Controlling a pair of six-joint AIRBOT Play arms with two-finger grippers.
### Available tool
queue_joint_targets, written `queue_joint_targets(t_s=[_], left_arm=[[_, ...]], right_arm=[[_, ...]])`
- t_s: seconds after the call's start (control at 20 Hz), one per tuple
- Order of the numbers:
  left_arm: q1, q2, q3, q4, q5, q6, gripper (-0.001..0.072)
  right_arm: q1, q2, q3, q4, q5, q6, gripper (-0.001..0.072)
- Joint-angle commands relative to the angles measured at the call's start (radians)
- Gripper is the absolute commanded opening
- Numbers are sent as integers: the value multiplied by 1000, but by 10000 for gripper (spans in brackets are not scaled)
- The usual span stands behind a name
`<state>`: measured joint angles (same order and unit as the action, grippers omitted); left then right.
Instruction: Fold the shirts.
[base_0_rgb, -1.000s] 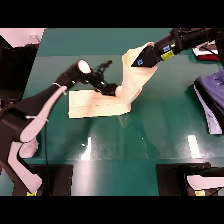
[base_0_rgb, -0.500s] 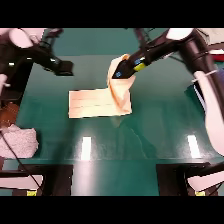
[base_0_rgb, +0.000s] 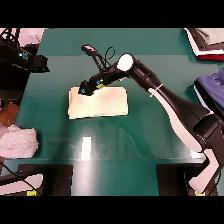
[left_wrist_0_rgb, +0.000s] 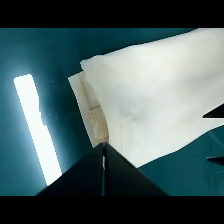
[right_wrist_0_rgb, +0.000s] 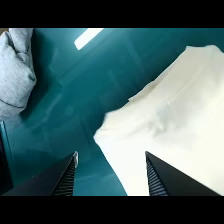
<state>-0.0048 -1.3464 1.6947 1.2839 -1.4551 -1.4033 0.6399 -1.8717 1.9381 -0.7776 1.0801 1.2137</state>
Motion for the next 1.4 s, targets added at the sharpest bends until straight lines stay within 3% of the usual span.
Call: queue_joint_targets(t_s=[0.0, 0.1, 0.2, 0.5, 0.55, 0.6, 0.65, 1.1, 1.15, 1.35], left_arm=[[5, 6, 0, 3, -11, 16, 23], [5, 6, 0, 3, -12, 16, 23], [5, 6, 0, 2, -11, 16, 23], [5, 6, 0, -25, -1, 16, 23], [5, 6, 0, -37, 2, 16, 23], [5, 6, 0, -46, 5, 16, 23], [5, 6, 0, -53, 4, 16, 23], [5, 6, 0, -61, 3, 16, 23], [5, 6, 0, -61, 3, 16, 23], [5, 6, -1, -61, 0, 16, 23]], right_arm=[[-54, 14, -1, 15, 125, 0, 509], [-132, 48, -34, -3, 216, 21, 503], [-220, 102, -128, -60, 237, 49, 447], [-465, 258, -517, -78, 146, 108, 451], [-480, 263, -560, -77, 128, 108, 489], [-488, 262, -602, -68, 116, 108, 677], [-488, 254, -636, -29, 105, 106, 712], [-337, 67, -698, 384, -85, -58, 680], [-319, 54, -698, 422, -110, -83, 573], [-287, 60, -698, 446, -174, -164, 24]])
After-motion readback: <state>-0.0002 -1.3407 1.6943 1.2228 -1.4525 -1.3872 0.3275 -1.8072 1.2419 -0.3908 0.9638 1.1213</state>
